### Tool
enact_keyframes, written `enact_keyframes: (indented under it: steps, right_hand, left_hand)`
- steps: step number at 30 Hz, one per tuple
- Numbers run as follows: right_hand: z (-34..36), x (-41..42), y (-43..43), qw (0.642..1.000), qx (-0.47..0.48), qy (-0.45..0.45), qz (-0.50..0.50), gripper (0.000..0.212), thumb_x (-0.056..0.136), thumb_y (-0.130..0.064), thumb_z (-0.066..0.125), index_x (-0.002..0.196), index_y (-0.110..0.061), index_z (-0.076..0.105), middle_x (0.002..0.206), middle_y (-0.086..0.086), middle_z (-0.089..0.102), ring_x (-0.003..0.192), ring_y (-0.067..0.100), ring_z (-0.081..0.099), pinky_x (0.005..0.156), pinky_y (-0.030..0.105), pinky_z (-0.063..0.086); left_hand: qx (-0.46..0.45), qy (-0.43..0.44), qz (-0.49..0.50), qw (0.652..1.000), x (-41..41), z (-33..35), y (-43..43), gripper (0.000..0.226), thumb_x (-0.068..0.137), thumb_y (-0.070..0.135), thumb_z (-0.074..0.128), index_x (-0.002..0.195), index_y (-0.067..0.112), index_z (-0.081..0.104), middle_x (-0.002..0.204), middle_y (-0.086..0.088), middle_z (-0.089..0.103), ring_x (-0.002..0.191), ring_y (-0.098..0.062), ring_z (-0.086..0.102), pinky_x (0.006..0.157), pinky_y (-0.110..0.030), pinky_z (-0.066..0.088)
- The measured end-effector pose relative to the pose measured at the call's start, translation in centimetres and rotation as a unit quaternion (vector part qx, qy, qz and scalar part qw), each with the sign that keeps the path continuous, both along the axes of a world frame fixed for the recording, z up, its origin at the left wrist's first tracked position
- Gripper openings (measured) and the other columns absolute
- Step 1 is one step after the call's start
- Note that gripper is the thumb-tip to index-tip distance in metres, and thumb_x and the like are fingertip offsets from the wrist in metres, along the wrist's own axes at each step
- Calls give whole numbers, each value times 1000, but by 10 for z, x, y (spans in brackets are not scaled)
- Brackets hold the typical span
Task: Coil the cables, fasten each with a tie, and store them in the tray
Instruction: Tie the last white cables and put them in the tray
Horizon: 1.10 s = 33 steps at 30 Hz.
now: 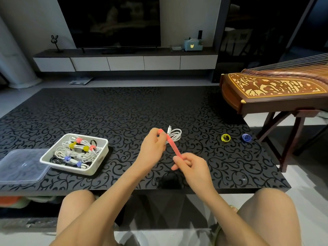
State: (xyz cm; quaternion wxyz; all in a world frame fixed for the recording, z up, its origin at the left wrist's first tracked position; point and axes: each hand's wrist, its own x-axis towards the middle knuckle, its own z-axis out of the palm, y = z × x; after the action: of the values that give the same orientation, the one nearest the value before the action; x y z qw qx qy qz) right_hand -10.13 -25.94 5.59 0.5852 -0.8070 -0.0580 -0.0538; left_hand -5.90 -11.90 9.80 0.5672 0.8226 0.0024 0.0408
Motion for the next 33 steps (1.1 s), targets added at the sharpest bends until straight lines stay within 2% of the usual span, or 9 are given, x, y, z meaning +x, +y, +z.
enact_keyframes:
  steps: [4,6,10,16,18,20,23,27,33]
  right_hand:
    - [-1,7,-13,984,-175,-24,-4,19,87,-41,63,80,-29,75,85,-13,65,87,6,52,81,28,40]
    - [5,14,-19,961,-274,-36,-11,24,86,-44,62,85,-25,77,80,-4,58,82,12,48,76,32,40]
    - [31,27,-37,984,-131,35,115,27,90,-29,63,74,-8,72,50,0,51,48,5,40,52,25,34]
    - [56,36,-42,976,-154,14,156,10,85,-29,69,88,-34,77,46,-5,44,45,3,32,48,15,25]
    - [65,32,-41,975,-94,58,192,20,86,-14,67,91,-29,77,59,3,66,55,7,53,56,16,42]
    - [73,30,-42,968,-10,110,225,31,85,2,59,92,-22,77,87,10,74,85,22,70,83,31,53]
    - [77,28,-41,957,104,168,212,37,88,6,45,95,-14,75,103,21,70,98,43,60,92,45,43]
    - [73,23,-36,978,66,131,146,14,96,-8,50,107,-12,59,75,9,69,78,28,59,81,40,49]
    - [73,16,-34,990,38,92,96,13,85,-10,67,72,-12,66,63,4,68,58,5,57,54,16,42]
  left_hand:
    - [-30,-6,-52,998,-5,4,5,28,98,37,44,80,18,52,56,10,45,48,-5,36,51,-22,31]
    - [-30,-15,-91,995,-11,8,6,33,97,40,47,74,17,54,56,3,46,49,-9,36,50,-18,32]
    - [-42,-20,-159,986,-23,16,8,34,94,36,54,68,14,56,57,-14,46,51,-18,35,53,-6,35]
    - [-49,-34,-214,975,-29,30,12,50,85,45,54,77,-4,53,63,-35,51,51,-21,32,50,-14,30]
    - [-38,-29,-228,972,-29,32,12,45,89,40,54,76,-2,53,60,-32,49,51,-20,31,50,-20,28]
    - [-14,-21,-242,970,-29,31,12,37,93,36,54,76,3,56,60,-29,53,49,-17,33,51,-22,28]
    - [6,-23,-249,968,-29,28,14,27,94,33,55,76,14,60,58,-3,61,46,-7,36,51,-18,30]
    - [-3,-23,-249,968,-32,23,12,26,92,37,55,74,20,64,62,-15,57,54,-18,38,54,-24,31]
    - [15,-1,-240,971,-36,16,9,41,80,57,53,72,19,66,58,-9,48,55,-22,34,57,-32,30]
